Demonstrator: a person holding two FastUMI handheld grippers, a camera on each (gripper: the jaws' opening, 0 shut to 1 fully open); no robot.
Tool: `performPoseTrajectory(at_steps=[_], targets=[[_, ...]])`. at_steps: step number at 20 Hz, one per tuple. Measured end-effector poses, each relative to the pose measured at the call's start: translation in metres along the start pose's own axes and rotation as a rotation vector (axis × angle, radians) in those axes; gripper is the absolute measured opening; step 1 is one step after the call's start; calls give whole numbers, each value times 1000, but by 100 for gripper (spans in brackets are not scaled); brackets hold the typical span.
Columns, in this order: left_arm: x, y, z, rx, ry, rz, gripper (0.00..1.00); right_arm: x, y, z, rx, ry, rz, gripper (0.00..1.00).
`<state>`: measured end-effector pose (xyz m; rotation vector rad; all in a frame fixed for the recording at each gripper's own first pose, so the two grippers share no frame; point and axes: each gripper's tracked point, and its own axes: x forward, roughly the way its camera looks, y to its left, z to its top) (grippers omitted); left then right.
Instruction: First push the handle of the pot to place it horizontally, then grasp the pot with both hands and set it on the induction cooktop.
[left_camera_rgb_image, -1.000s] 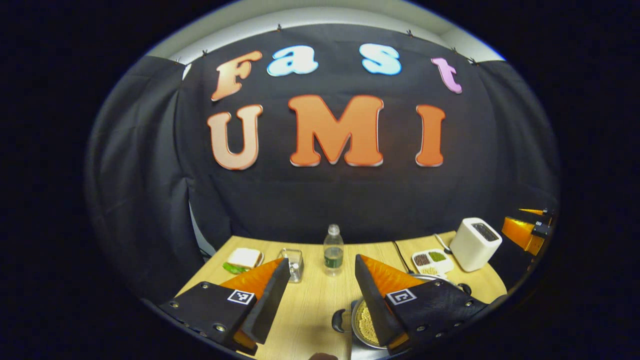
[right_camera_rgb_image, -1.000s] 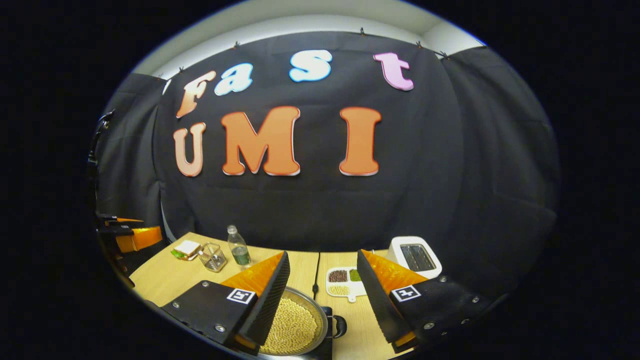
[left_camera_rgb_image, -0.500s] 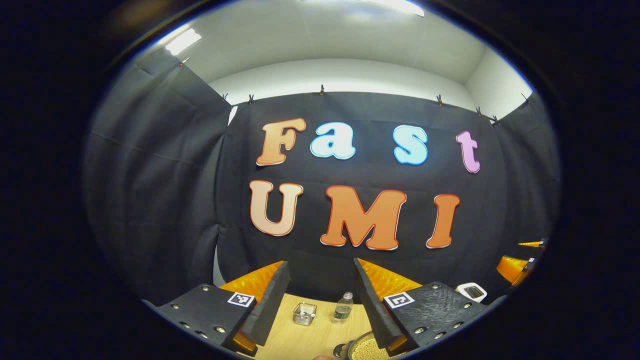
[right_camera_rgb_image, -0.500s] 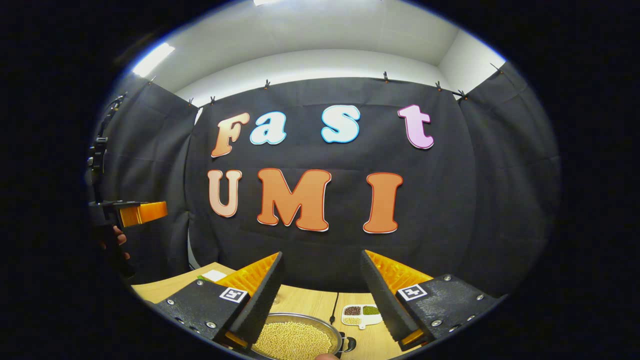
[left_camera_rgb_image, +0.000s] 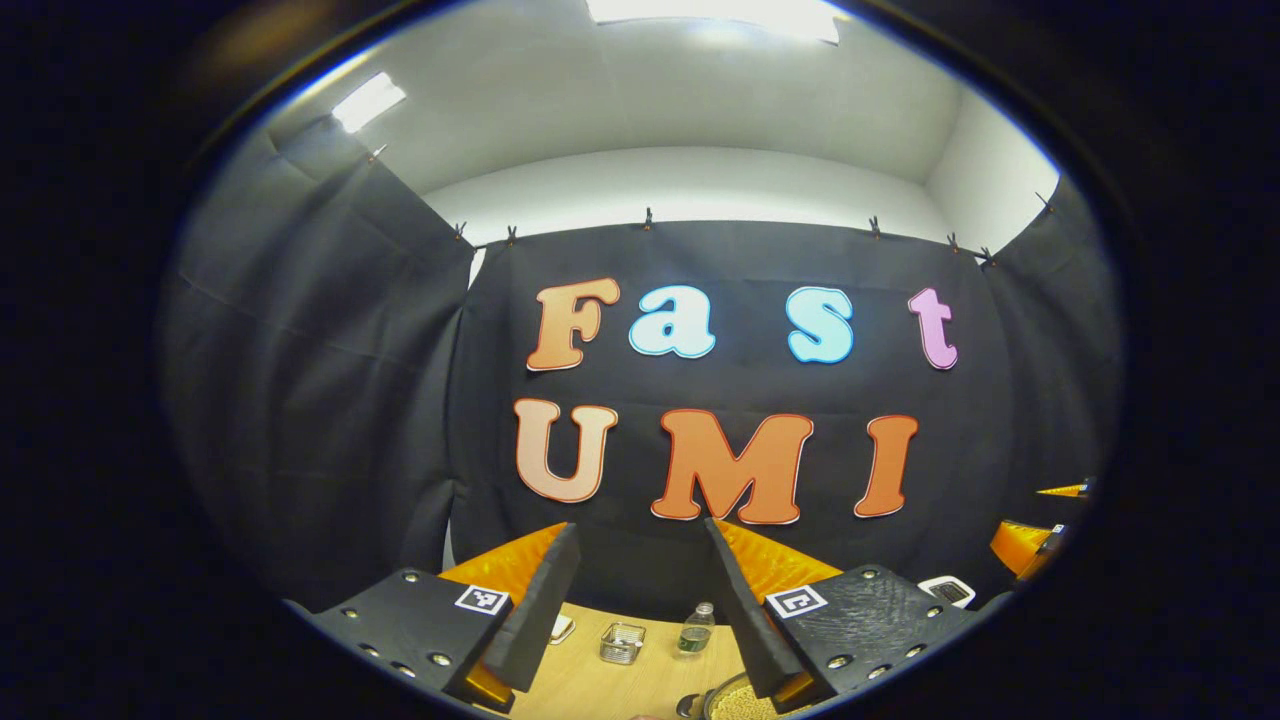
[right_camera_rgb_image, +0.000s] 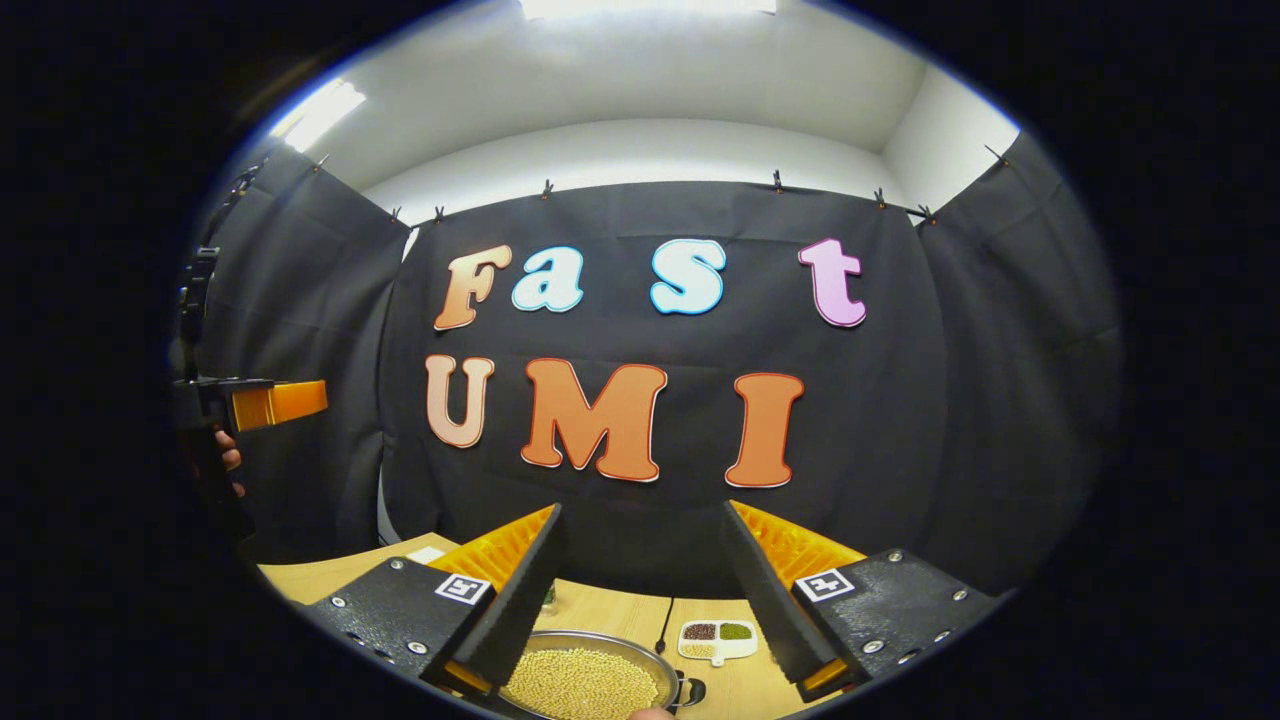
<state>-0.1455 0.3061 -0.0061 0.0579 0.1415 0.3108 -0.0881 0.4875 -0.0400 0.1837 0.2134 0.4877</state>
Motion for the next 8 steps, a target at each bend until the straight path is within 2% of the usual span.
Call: performPoseTrajectory(at_steps=[6, 8], targets=[[-4, -4, 5, 1, -11, -29, 77, -14, -20, 15, -3, -35, -31, 95], [-6, -14, -2, 25, 21, -95, 77, -15, -17, 18, -5, -47, -25, 95]])
